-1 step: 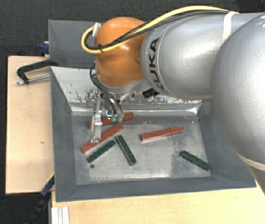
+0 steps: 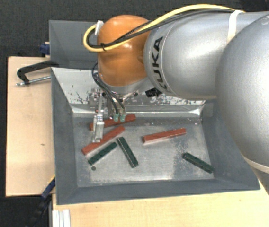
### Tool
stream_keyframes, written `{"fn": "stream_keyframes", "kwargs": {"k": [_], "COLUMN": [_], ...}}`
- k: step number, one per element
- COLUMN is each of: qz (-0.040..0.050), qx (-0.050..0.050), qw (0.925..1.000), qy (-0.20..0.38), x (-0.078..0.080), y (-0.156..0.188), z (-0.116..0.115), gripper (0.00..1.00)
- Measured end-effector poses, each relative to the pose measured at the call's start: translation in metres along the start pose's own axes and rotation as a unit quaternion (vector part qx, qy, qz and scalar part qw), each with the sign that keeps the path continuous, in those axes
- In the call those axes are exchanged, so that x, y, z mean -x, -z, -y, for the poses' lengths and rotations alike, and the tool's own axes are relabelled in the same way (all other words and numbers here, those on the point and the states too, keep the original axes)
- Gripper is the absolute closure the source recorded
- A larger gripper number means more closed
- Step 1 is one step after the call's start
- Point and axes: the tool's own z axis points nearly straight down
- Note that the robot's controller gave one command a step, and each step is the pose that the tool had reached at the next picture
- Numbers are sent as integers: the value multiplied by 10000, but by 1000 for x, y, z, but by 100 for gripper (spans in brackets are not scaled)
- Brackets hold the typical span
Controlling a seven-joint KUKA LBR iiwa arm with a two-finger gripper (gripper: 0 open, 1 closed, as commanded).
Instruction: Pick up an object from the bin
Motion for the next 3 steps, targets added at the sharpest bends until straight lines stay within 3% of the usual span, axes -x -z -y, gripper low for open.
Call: {"fn": "stream_keyframes", "kwargs": {"k": [1, 2, 3], "qz": [18, 10, 13], "qx": [1, 0, 3], "qw": [9990, 9999, 9908], "qy": [449, -172, 1350], "x": [18, 20, 22], "y": [-88, -109, -111], "z": [32, 45, 50], "gripper": [0, 0, 0]}}
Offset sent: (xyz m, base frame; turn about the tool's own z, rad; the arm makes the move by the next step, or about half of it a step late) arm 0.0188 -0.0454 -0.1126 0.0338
